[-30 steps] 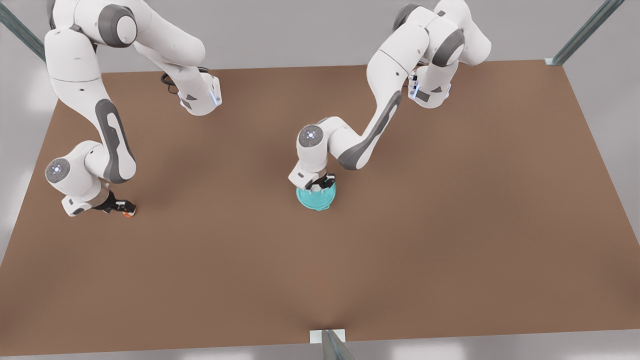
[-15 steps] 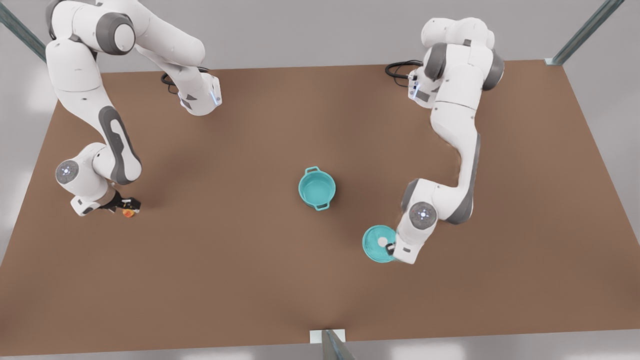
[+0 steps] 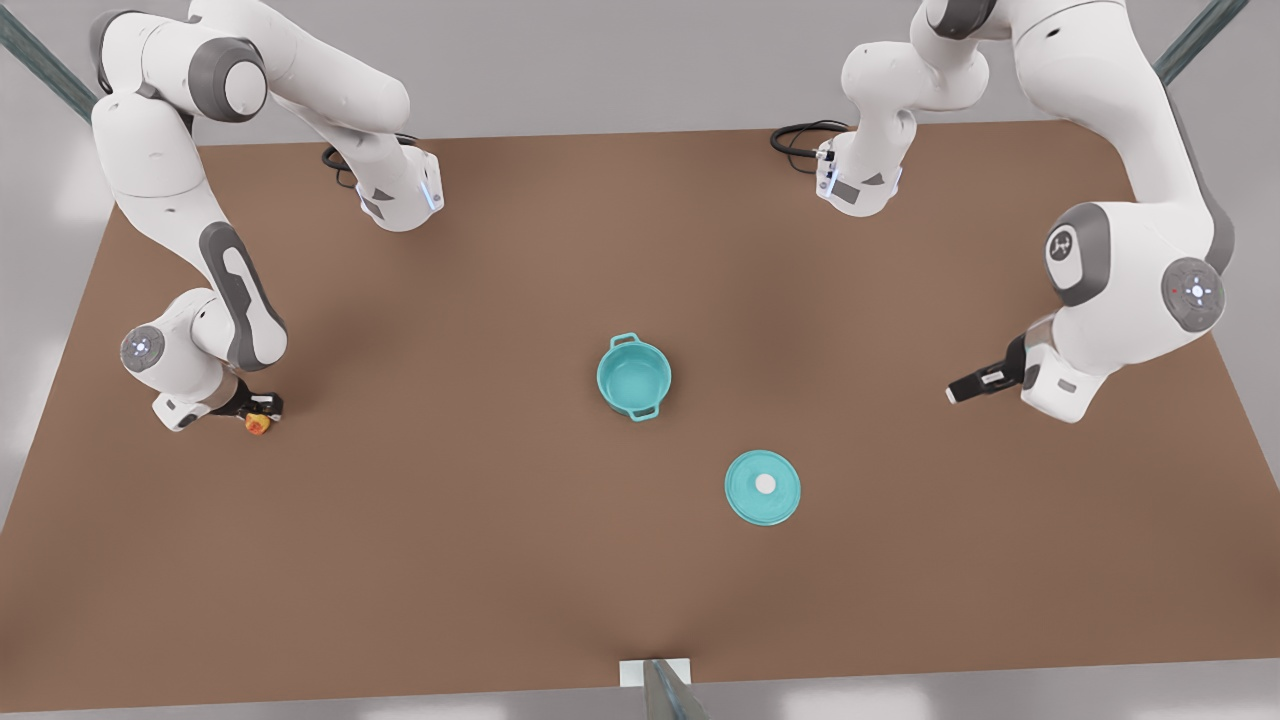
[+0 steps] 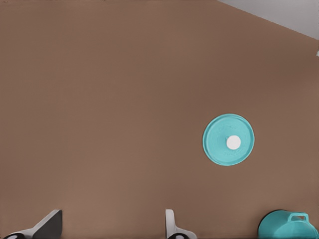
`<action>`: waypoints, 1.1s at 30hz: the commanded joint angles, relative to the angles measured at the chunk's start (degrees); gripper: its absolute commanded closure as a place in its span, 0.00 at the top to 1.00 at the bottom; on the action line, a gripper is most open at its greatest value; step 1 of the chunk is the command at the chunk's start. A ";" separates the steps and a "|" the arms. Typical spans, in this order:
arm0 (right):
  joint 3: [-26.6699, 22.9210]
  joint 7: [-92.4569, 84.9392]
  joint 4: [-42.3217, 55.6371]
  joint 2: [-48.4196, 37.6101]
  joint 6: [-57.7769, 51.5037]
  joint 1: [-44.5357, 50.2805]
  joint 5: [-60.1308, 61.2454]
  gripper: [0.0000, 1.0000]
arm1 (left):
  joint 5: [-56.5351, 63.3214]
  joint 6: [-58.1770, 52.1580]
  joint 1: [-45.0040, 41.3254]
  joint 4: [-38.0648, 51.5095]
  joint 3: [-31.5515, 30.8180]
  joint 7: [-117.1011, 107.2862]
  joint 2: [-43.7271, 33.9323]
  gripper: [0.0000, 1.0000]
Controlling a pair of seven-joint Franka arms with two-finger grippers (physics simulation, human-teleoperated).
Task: Open the pot lid and put the potato into the pot
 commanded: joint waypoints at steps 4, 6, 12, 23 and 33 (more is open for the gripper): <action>0.00 -2.74 0.02 -0.21 -0.69 0.00 0.06 0.56 | -0.40 -0.69 0.02 -0.07 0.07 19.62 -0.46 1.00; 0.09 -2.65 0.02 -1.09 -2.09 0.00 0.15 0.56 | -0.32 -0.34 -0.16 0.20 -0.10 19.44 -0.63 1.00; 0.44 -2.65 0.11 -3.11 -4.21 0.52 0.06 0.52 | -0.23 0.54 -0.16 0.64 -0.02 19.36 -0.81 1.00; 13.18 -1.86 0.37 -14.98 -14.58 0.79 0.33 0.50 | 1.35 1.77 -0.16 0.64 -0.02 19.45 -0.55 1.00; 30.76 -2.39 1.60 -16.03 -14.58 0.88 1.82 0.50 | 1.27 2.82 -0.16 0.46 -0.10 19.27 -0.28 1.00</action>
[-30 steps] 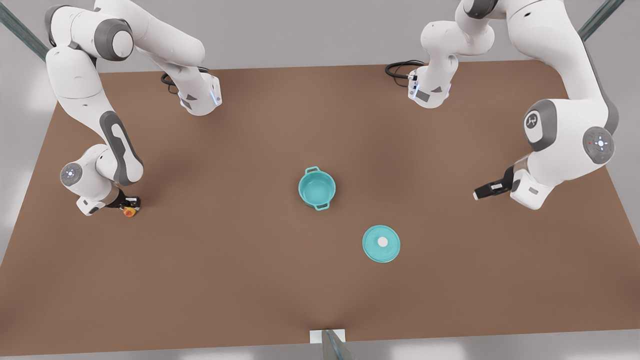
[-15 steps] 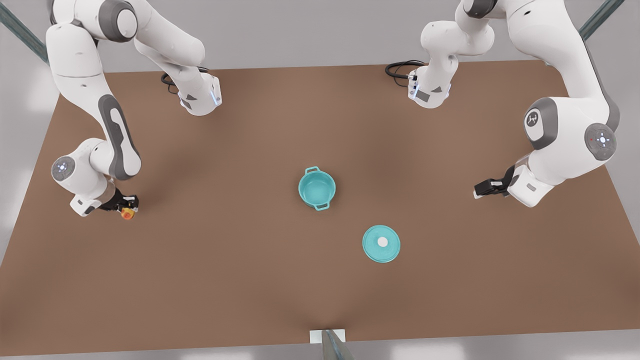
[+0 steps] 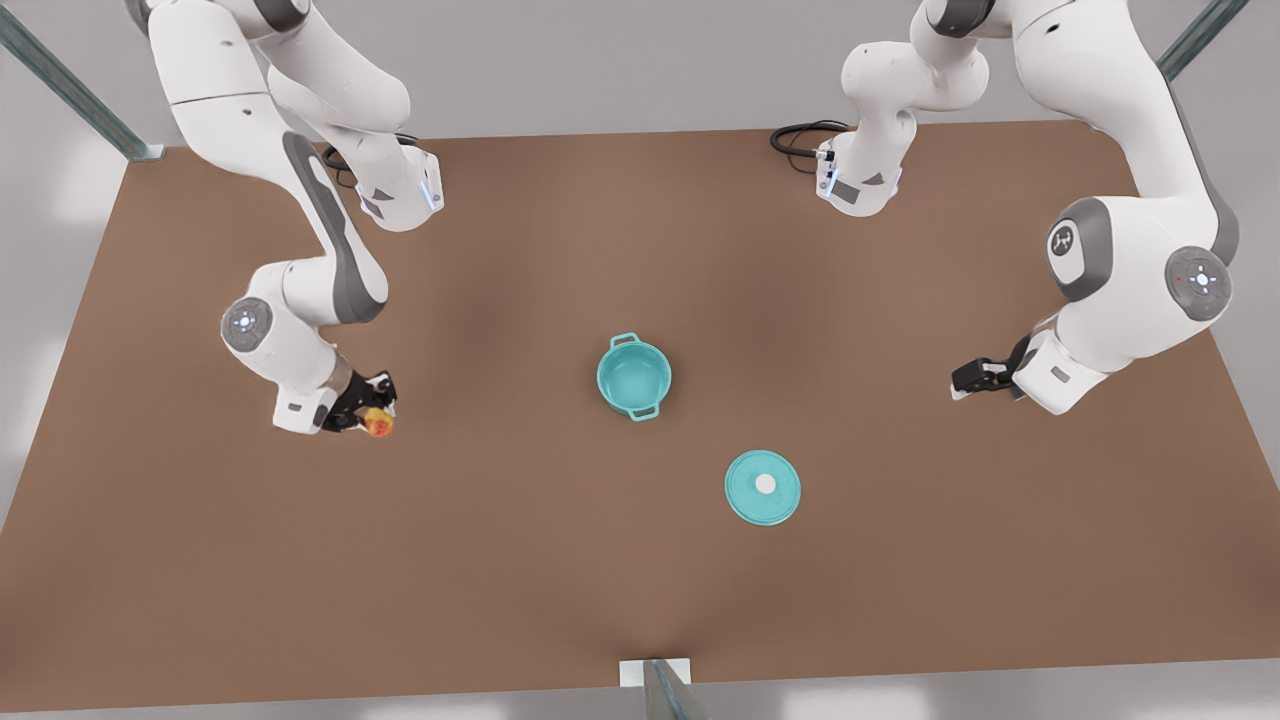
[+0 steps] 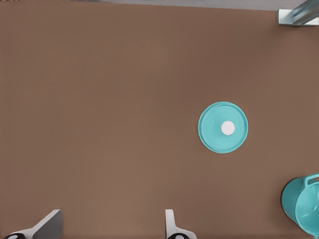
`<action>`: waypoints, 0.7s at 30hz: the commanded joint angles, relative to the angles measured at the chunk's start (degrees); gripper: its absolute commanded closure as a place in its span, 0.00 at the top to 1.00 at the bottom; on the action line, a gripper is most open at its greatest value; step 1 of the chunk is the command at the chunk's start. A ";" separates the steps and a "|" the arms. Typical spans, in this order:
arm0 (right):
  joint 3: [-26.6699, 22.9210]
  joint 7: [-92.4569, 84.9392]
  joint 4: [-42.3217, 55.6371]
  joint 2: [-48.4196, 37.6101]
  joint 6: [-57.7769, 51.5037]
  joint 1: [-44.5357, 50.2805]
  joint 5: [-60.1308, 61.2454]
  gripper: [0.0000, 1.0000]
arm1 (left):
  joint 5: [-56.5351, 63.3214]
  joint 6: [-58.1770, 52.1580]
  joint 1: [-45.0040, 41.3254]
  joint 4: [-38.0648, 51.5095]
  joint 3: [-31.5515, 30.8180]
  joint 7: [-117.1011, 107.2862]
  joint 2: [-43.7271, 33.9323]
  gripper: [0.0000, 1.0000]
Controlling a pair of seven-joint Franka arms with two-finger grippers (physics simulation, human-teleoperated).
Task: Open the pot lid and put the potato into the pot
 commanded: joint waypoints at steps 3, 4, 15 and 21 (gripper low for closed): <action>2.93 0.88 1.77 -0.02 -0.63 3.83 -0.01 0.50 | 0.08 0.39 0.02 -0.03 0.01 2.91 0.28 1.00; 2.93 1.15 2.30 -0.02 -0.63 5.85 -0.01 0.49 | 0.08 0.30 0.02 -0.03 0.01 2.91 0.28 1.00; 2.76 6.16 14.42 7.89 -0.55 26.59 0.16 0.44 | -0.01 0.56 -0.06 0.06 -0.08 2.91 0.55 1.00; -5.77 7.74 25.67 16.94 -0.55 39.69 0.25 0.44 | -0.01 0.74 -0.06 -0.12 -0.08 2.91 0.55 1.00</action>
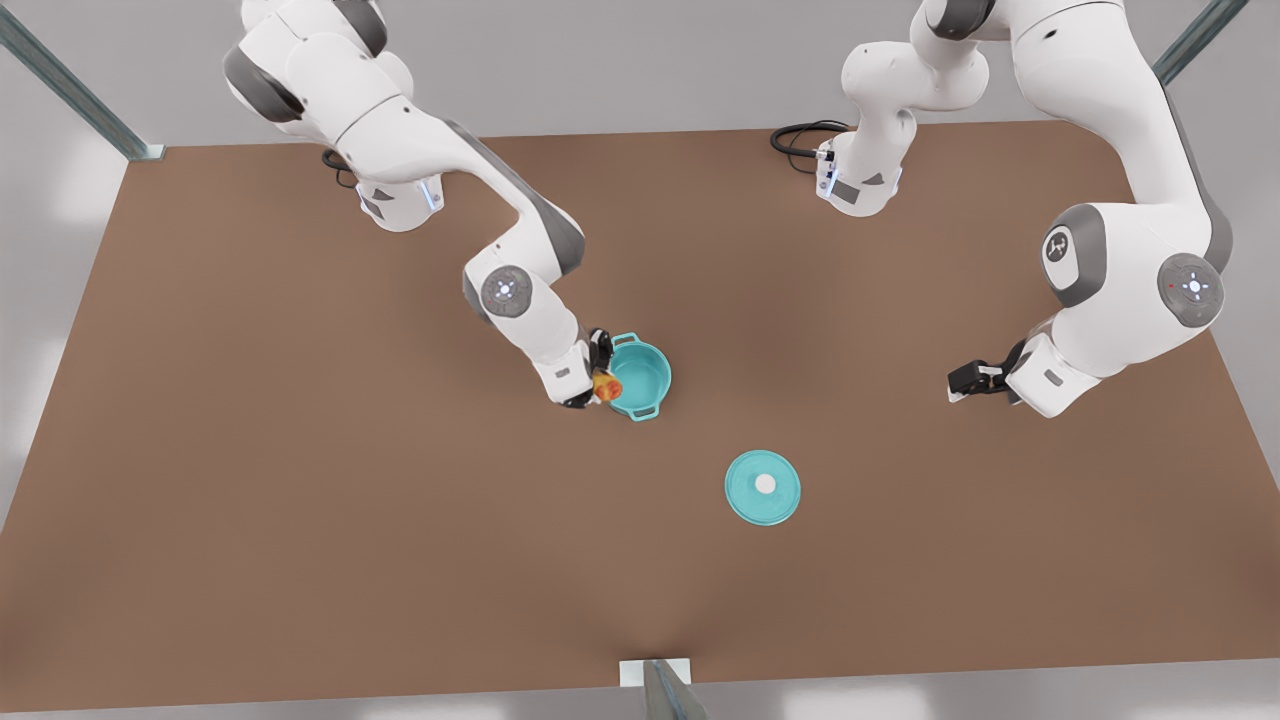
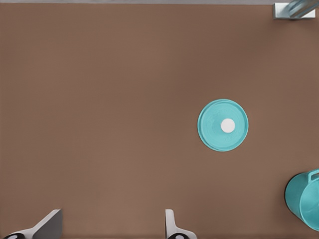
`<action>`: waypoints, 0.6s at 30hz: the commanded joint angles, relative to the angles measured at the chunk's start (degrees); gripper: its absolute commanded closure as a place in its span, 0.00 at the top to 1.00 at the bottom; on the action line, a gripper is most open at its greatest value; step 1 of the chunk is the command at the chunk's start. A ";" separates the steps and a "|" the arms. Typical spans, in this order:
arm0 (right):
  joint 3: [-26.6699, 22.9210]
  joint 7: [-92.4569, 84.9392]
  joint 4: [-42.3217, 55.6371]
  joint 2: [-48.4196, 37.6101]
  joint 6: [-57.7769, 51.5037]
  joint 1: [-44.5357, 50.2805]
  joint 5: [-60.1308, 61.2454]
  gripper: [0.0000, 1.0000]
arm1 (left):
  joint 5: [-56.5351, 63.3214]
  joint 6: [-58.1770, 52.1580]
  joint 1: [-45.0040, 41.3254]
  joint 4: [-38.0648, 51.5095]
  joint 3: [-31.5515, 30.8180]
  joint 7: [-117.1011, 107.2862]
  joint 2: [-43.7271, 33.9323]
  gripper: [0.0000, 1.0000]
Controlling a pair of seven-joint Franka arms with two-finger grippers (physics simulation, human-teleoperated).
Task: Open the pot lid and put the potato into the pot
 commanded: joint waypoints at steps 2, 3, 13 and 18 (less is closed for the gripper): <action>-3.60 7.77 5.07 3.88 -0.01 5.41 -0.49 0.44 | 0.06 0.08 0.00 -0.07 0.01 0.87 -0.06 1.00; -4.13 8.12 5.69 4.33 -0.01 6.99 -0.23 0.44 | 0.06 0.08 0.00 0.02 0.01 0.87 -0.06 1.00; -6.15 8.48 0.85 5.73 0.17 11.03 -0.49 0.44 | 0.14 1.39 -0.08 -0.42 0.01 0.87 0.29 1.00; -6.15 9.27 0.85 5.91 0.17 11.48 -0.41 1.00 | 0.14 1.39 -0.08 -0.42 0.01 0.87 0.29 1.00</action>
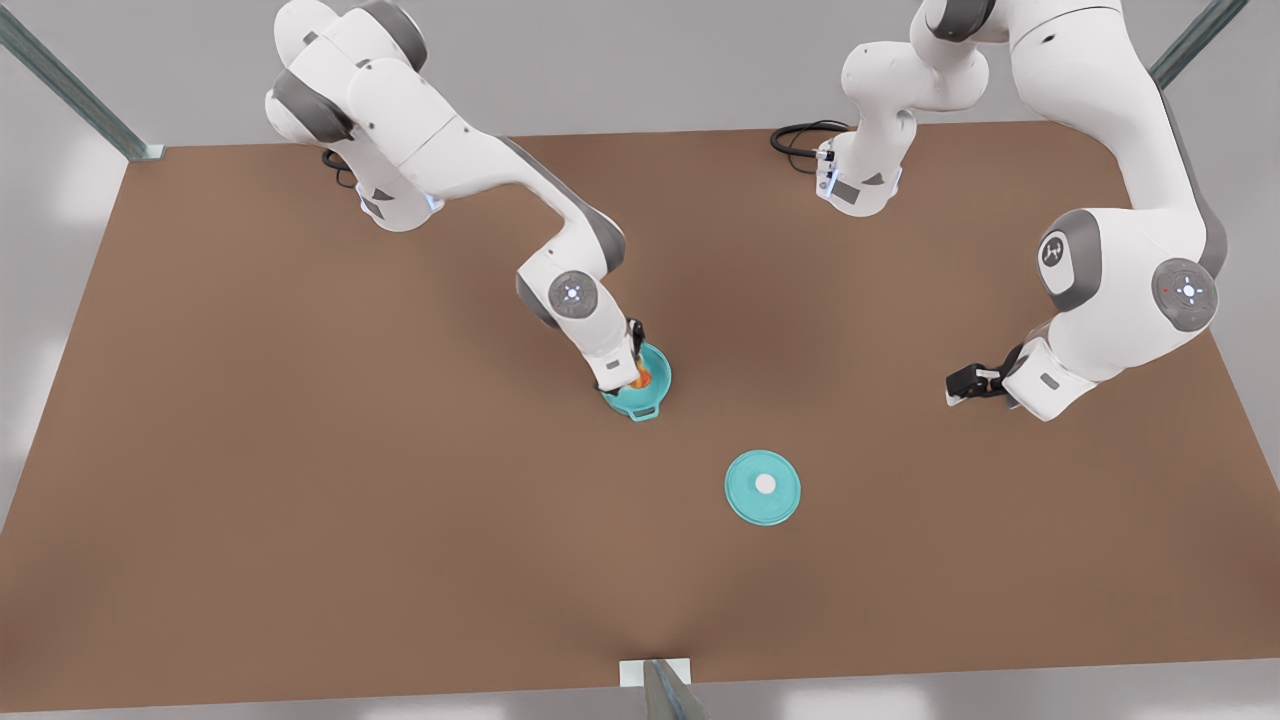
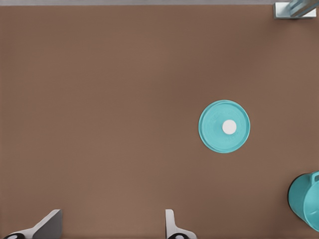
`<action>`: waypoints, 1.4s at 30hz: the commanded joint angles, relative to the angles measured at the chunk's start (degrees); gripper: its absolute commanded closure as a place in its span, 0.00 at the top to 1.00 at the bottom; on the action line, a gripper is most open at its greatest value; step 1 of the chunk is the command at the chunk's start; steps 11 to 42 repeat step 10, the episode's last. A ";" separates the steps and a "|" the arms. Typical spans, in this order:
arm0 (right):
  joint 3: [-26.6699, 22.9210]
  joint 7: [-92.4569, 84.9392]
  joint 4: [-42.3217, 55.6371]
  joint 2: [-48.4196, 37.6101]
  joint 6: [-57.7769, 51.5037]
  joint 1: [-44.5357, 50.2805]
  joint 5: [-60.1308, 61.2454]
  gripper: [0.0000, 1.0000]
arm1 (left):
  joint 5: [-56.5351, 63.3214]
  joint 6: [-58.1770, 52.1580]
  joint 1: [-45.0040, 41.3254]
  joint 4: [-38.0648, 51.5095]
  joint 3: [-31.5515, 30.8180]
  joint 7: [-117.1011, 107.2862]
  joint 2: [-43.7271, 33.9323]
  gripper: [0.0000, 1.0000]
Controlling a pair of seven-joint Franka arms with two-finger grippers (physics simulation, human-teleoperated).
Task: Open the pot lid and put the potato into the pot
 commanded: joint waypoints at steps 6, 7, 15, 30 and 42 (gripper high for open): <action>-8.06 9.57 3.62 -15.60 -18.21 -10.59 -0.70 1.00 | -0.31 0.45 -0.61 1.88 -0.22 0.90 0.45 1.00; -12.72 1.86 11.07 -15.61 -26.38 -16.65 -3.51 1.00 | -0.57 0.45 -0.61 1.79 -0.13 0.98 0.45 1.00; -15.72 -3.44 14.44 -15.69 -32.64 -34.68 -3.95 1.00 | -0.75 0.53 -0.61 1.88 -0.22 0.81 0.45 1.00; -15.72 -3.44 14.44 -15.69 -32.64 -34.68 -3.95 1.00 | -0.75 0.53 -0.61 1.88 -0.22 0.81 0.45 1.00; -15.72 -3.44 14.44 -15.69 -32.64 -34.68 -3.95 1.00 | -0.75 0.53 -0.61 1.88 -0.22 0.81 0.45 1.00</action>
